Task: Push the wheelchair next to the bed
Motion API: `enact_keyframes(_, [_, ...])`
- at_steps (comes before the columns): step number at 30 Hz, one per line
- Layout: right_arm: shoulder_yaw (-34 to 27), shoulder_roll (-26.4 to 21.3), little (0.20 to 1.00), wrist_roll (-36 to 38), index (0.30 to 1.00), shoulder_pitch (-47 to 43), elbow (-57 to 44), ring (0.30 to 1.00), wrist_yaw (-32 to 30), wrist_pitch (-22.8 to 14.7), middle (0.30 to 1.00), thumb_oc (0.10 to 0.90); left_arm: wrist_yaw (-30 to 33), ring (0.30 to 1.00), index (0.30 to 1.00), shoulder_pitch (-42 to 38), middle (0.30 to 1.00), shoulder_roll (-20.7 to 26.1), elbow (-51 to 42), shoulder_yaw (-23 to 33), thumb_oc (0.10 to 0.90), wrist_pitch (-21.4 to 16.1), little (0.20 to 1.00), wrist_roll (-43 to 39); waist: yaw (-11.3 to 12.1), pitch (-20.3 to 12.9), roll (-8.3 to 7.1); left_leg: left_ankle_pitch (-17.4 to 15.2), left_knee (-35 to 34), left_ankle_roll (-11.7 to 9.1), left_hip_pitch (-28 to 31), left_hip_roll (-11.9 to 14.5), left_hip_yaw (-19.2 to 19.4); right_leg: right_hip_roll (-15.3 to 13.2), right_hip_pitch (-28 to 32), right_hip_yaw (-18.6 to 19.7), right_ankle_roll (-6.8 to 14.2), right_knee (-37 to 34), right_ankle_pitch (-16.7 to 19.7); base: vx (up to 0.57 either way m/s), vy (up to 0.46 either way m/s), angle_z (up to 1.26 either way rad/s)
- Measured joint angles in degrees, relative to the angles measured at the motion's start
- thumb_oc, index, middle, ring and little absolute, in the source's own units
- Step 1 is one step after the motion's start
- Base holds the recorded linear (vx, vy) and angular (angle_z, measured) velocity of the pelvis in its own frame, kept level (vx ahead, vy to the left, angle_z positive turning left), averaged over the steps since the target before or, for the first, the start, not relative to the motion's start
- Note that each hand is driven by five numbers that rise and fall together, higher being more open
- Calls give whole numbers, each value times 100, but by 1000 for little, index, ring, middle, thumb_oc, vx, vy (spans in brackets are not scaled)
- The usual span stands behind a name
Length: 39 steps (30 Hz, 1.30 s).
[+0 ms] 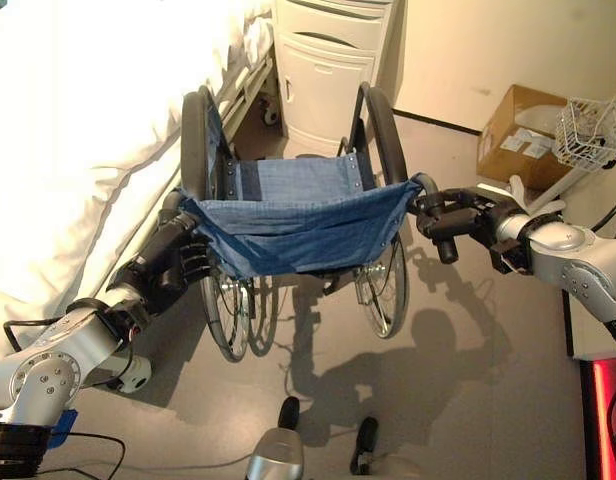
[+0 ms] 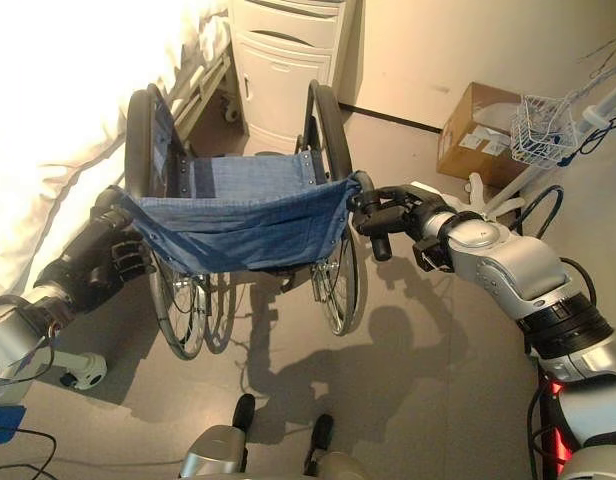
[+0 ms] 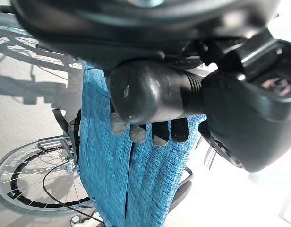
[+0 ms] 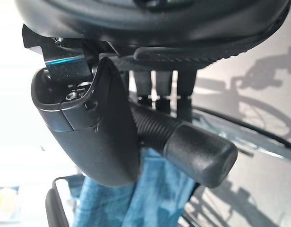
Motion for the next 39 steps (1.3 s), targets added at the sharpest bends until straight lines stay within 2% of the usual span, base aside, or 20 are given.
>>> enact_keyframes(3, [-10,2,319,1,319,44,-18,319,-6,0,319,413,24,300,300,0,300,0,0,0,400,26,300,0,0,0,0,2,0,2,20,-1,2,-2,21,0,0,0,0,0,0,0])
enact_keyframes(4, [-11,3,378,1,378,54,-24,378,-7,0,378,452,38,300,300,0,300,0,0,0,400,30,300,0,1,0,0,2,-1,2,25,-1,2,-1,29,-1,0,0,0,0,0,0])
enact_keyframes(6, [-11,14,848,1,848,97,-46,848,-26,0,848,765,84,300,300,0,300,0,0,0,400,46,300,0,1,0,0,2,-13,2,62,2,2,2,60,-1,0,0,0,0,0,0])
enact_keyframes(7, [-11,20,900,1,900,119,-50,900,-26,0,900,800,104,411,411,0,411,0,0,-1,474,60,411,0,1,0,0,2,-26,3,87,4,4,4,79,0,0,-1,0,0,0,0])
enact_keyframes(8, [-11,20,900,1,900,136,-60,900,-26,0,900,800,116,486,486,0,486,0,0,-1,524,68,486,0,1,0,0,2,-29,3,100,4,5,4,90,0,0,-1,0,0,0,0])
enact_keyframes(9, [-13,20,900,1,900,159,-84,900,-26,0,900,800,150,900,900,0,900,1,0,-1,800,80,900,0,0,0,0,2,-38,2,119,3,10,2,104,1,1,-1,-1,0,0,0])
enact_keyframes(19, [-22,20,900,20,900,205,-364,900,-36,1,900,800,296,900,900,-8,900,73,130,94,800,134,900,211,-94,-2,3,3,-47,2,151,14,75,13,103,7,1,-1,-1,1,-6,-3])
enact_keyframes(23, [-459,20,900,33,900,581,-790,900,-31,1,900,800,318,900,900,-8,900,72,231,180,800,158,900,278,-166,-3,4,2,-47,2,176,19,106,18,100,10,2,-1,0,-1,-12,-8])
enact_keyframes(28, [-738,20,900,33,900,612,-825,900,-62,-4,900,800,265,900,900,26,900,72,284,281,800,158,900,624,-284,-6,4,2,-46,1,182,17,104,29,105,12,2,-1,0,0,-2,-1])
enact_keyframes(36, [-2006,-52,900,42,900,1086,-823,900,-304,-108,900,800,-642,900,900,488,900,210,481,882,800,174,900,2141,-473,-15,22,-2,-45,0,192,26,114,46,98,16,-8,0,-6,-2,0,-2])
enact_keyframes(39, [-2323,-204,900,163,900,1441,-831,900,-331,-154,900,800,-951,900,900,810,900,277,521,1396,800,165,900,2679,-518,-18,28,-4,-46,-1,191,31,116,50,93,17,-14,-1,-10,0,0,0])
